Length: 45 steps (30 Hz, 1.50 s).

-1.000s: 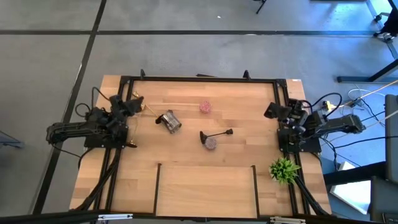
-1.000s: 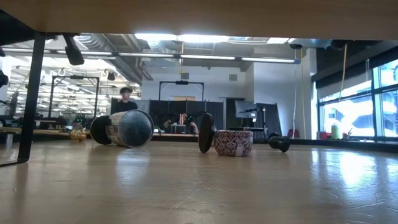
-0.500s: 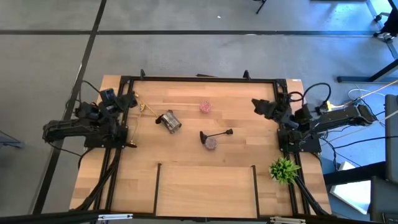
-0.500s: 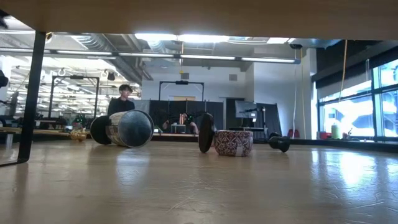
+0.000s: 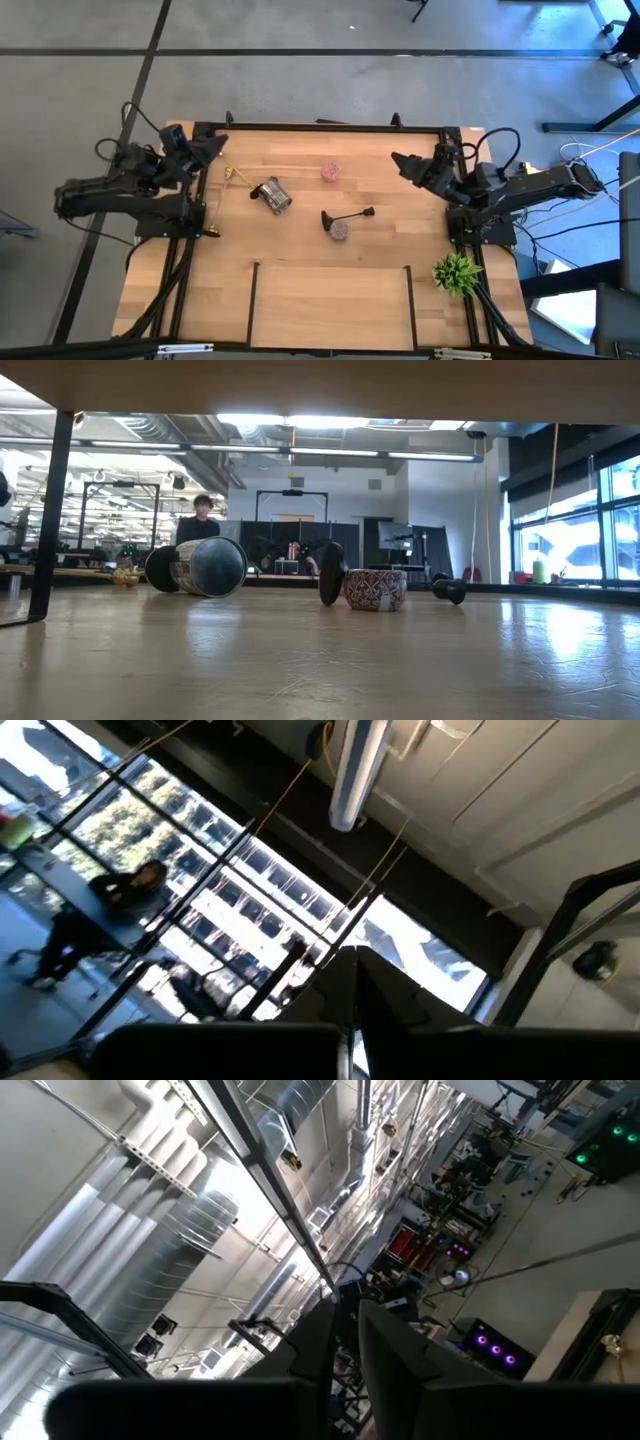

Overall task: Pick & Place candle stick holders
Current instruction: Put the silver scented candle on the shelf

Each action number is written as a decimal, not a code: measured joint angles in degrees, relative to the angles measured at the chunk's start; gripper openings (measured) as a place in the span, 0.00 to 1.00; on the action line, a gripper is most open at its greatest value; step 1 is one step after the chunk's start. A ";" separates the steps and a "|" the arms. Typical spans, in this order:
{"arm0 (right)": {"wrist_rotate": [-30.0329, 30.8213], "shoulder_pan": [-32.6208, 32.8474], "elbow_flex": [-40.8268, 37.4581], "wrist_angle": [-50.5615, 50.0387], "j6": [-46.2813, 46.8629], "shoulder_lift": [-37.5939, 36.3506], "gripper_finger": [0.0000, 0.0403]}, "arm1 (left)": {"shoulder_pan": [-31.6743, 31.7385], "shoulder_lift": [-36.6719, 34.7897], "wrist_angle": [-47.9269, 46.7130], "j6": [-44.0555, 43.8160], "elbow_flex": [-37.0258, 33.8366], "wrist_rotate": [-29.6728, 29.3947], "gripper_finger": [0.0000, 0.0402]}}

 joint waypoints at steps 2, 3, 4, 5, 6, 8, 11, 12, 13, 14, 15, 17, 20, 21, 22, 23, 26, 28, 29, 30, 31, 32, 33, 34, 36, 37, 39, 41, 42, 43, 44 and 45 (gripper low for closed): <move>-0.05 0.00 0.00 -0.05 0.02 0.82 0.13 | 0.00 1.72 -5.00 0.36 2.45 -0.48 0.00; -0.11 0.00 0.00 -0.07 0.02 1.27 0.13 | 0.00 2.55 -7.54 0.56 3.60 -0.72 0.00; -0.21 0.00 0.00 -0.07 0.37 1.73 0.14 | 0.00 3.38 -9.91 1.17 4.74 -0.90 0.00; -0.34 0.00 0.00 -0.07 0.82 2.15 0.15 | 0.00 4.16 -11.91 2.08 5.99 -0.94 0.00; -0.36 0.00 0.00 -0.09 1.19 2.54 0.16 | 0.00 4.92 -13.82 3.45 7.30 -1.13 0.00; -0.52 0.00 0.00 -0.03 1.79 3.28 0.20 | 0.00 6.19 -17.23 7.15 9.57 -2.29 0.00; -0.54 0.02 0.01 0.13 2.57 4.21 0.29 | 0.00 7.73 -21.57 9.78 13.03 -5.34 0.00; -0.55 0.08 0.02 0.12 2.95 4.50 0.32 | 0.00 8.14 -23.57 9.29 14.22 -6.43 0.00; -0.55 0.16 0.03 0.09 3.08 4.78 0.35 | 0.03 8.53 -25.54 8.99 15.37 -7.37 0.00; -0.55 0.23 0.16 0.08 3.07 5.07 0.38 | 0.07 8.93 -27.33 8.99 16.49 -8.10 0.00; -0.56 0.33 0.56 0.05 3.06 5.46 0.41 | 0.07 9.21 -28.92 9.74 17.42 -8.11 0.00; -1.88 0.40 1.56 -0.09 2.84 6.21 0.46 | 0.07 9.75 -32.06 11.53 18.77 -6.93 0.00; -4.80 0.39 4.39 -0.65 0.27 7.99 0.51 | 0.24 10.79 -37.84 10.69 20.60 -7.34 0.00; -5.68 0.39 5.51 -1.39 -0.68 8.58 0.52 | 0.52 11.27 -39.64 10.47 21.09 -7.51 0.01; -6.54 0.39 6.94 -2.72 -1.43 9.26 0.54 | 0.85 11.74 -41.06 10.40 21.50 -7.54 0.01; -7.36 0.39 8.52 -4.75 -2.09 9.94 0.54 | 1.25 12.31 -42.50 10.40 21.92 -7.13 0.02; -8.09 0.39 13.49 -14.19 -2.80 11.66 0.56 | 3.08 14.63 -47.98 8.81 23.47 -5.99 0.09; -8.08 0.39 16.63 -21.05 -2.56 12.63 0.57 | 4.86 16.55 -52.45 7.26 24.34 -5.08 0.15; -8.07 0.39 18.10 -24.13 -2.56 13.13 0.57 | 5.92 17.54 -54.60 6.36 24.66 -4.20 0.18; -8.07 0.39 19.35 -26.49 -2.54 13.67 0.57 | 7.10 18.63 -56.49 5.44 24.85 -2.93 0.21; -8.07 0.39 20.36 -28.35 -2.54 14.14 0.57 | 8.43 19.68 -58.24 4.69 24.93 -1.19 0.23; -8.07 0.39 21.17 -29.85 -2.53 14.57 0.57 | 9.87 20.80 -60.21 3.78 24.95 0.81 0.25; -8.07 0.39 21.72 -30.46 -2.51 15.00 0.57 | 11.43 21.96 -62.04 2.97 24.95 2.93 0.27; -8.07 0.39 22.03 -30.56 -2.26 15.36 0.57 | 12.95 23.13 -63.62 2.73 24.95 5.45 0.28; -8.06 0.39 22.12 -30.62 -0.78 15.77 0.57 | 15.94 25.35 -66.07 2.69 24.95 8.92 0.30; -8.04 0.33 22.12 -31.00 0.11 15.93 0.57 | 17.40 26.31 -67.46 2.64 24.95 10.15 0.30; -8.06 0.16 22.12 -32.58 1.73 16.10 0.57 | 20.46 28.29 -69.32 3.86 24.95 11.60 0.30; -8.04 0.13 22.12 -34.85 3.54 16.09 0.57 | 23.97 30.08 -71.01 5.87 24.95 13.92 0.31; -8.04 0.13 22.12 -36.09 4.43 16.09 0.57 | 25.92 31.08 -71.46 6.77 24.95 16.04 0.31; -8.04 0.13 22.12 -37.43 5.28 16.09 0.57 | 27.86 32.24 -71.63 7.77 24.95 18.91 0.31; -8.04 0.13 22.12 -38.62 6.17 16.11 0.57 | 29.81 33.49 -71.80 8.95 24.95 22.18 0.31; -8.04 0.13 22.12 -39.39 6.58 16.11 0.57 | 31.68 34.76 -71.99 10.13 24.95 25.27 0.31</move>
